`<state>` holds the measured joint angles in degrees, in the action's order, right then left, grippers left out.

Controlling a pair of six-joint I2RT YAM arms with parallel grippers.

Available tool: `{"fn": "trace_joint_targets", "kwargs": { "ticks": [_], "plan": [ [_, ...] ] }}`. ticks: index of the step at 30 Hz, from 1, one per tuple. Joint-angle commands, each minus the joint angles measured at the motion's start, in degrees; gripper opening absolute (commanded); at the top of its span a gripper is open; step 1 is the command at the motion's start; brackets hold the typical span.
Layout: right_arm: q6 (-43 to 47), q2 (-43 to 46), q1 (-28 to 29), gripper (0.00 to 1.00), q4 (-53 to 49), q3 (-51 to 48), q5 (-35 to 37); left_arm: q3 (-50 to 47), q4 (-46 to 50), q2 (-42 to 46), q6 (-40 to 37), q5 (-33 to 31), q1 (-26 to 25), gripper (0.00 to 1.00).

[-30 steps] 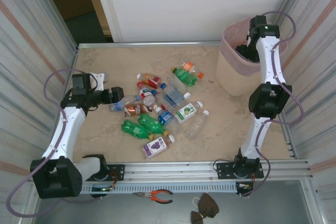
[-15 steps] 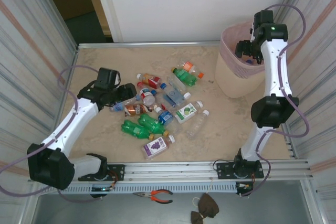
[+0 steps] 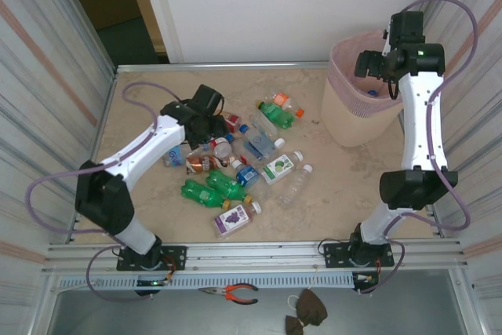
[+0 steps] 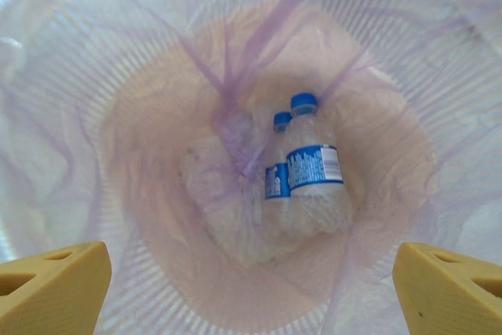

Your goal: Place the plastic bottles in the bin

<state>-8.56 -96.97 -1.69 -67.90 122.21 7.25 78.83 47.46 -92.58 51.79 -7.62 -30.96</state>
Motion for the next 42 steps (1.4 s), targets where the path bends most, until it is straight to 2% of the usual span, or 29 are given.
{"fn": "trace_joint_targets", "kwargs": {
  "ticks": [1, 7, 17, 27, 42],
  "plan": [
    [-1.42, 4.03, 1.22, 0.93, 2.88, -0.68, -0.57, 4.52, 6.96, -3.87, 5.8, -2.67, -1.01, 0.77],
    [-1.45, 6.33, 1.73, 0.94, 3.82, -0.57, -0.82, 8.6, 10.28, -10.08, 7.74, -2.57, -1.83, 0.81],
    [-1.37, 7.98, 1.97, 0.94, 5.78, -3.33, -2.12, 9.25, 7.71, -15.92, 7.1, 2.28, -1.81, 0.82],
    [-1.11, 8.29, 1.99, 0.94, 6.67, -5.27, -2.24, 8.43, 5.72, -17.81, 6.74, 3.57, -1.82, 0.72],
    [-1.03, 8.84, 2.03, 0.94, 6.48, -6.01, -1.84, 6.37, 4.85, -18.43, 7.16, 3.64, -1.45, 0.76]
  ]
}}
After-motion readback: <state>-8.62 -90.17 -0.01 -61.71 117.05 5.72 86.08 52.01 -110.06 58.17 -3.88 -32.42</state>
